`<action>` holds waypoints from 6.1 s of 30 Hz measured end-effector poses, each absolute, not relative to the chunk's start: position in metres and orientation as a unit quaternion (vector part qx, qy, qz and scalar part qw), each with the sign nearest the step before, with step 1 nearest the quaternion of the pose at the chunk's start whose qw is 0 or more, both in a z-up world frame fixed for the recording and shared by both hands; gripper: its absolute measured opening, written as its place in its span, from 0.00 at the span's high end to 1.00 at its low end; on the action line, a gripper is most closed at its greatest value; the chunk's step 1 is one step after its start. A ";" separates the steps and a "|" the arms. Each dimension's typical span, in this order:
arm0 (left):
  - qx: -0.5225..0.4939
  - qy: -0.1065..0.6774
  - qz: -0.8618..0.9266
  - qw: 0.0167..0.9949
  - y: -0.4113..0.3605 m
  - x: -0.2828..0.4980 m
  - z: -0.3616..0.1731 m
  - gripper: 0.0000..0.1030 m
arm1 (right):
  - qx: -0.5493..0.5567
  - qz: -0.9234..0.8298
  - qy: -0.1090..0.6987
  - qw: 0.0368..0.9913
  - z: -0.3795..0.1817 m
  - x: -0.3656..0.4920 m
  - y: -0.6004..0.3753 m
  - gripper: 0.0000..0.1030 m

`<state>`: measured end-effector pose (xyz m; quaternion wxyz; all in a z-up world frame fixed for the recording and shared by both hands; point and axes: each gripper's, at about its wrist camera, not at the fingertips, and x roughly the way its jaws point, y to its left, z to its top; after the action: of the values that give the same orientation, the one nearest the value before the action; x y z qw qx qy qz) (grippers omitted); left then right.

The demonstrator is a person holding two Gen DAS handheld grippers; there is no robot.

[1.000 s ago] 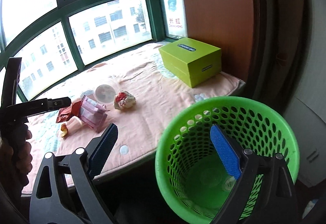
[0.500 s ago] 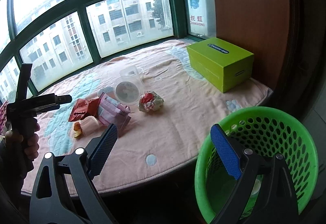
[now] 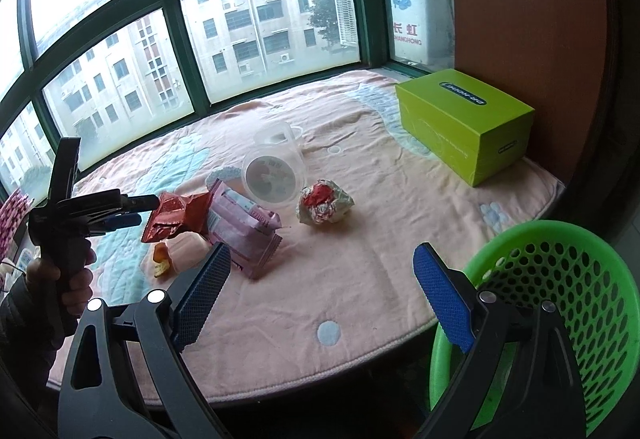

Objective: Collect trash
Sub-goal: 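Move both grippers back to the pile and grasp the red snack wrapper with the left, then grasp the pink wrapper with the right gripper while the left holds the red wrapper, then drop the pink wrapper into the basket while the left gripper drops the red wrapper in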

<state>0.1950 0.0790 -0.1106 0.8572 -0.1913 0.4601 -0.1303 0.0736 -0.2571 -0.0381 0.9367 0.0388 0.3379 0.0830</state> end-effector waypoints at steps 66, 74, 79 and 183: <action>-0.210 0.380 -0.181 0.882 0.101 0.174 -0.060 0.92 | -0.117 0.260 0.458 0.842 -0.133 0.204 -0.142 0.27; -0.204 0.367 -0.185 0.889 0.088 0.163 -0.045 0.92 | -0.073 0.241 0.439 0.862 -0.110 0.177 -0.157 0.35; -0.189 0.350 -0.180 0.900 0.074 0.151 -0.030 0.92 | -0.040 0.222 0.426 0.876 -0.094 0.156 -0.170 0.36; -0.015 0.340 -0.348 0.874 -0.259 0.043 0.006 0.40 | 0.141 -0.160 0.244 0.946 -0.001 -0.075 -0.457 0.13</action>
<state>0.0432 -0.2590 0.0055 0.8735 -0.0153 0.3403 -0.3477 -0.0755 -0.4570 -0.0013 0.9462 0.1407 0.2436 -0.1598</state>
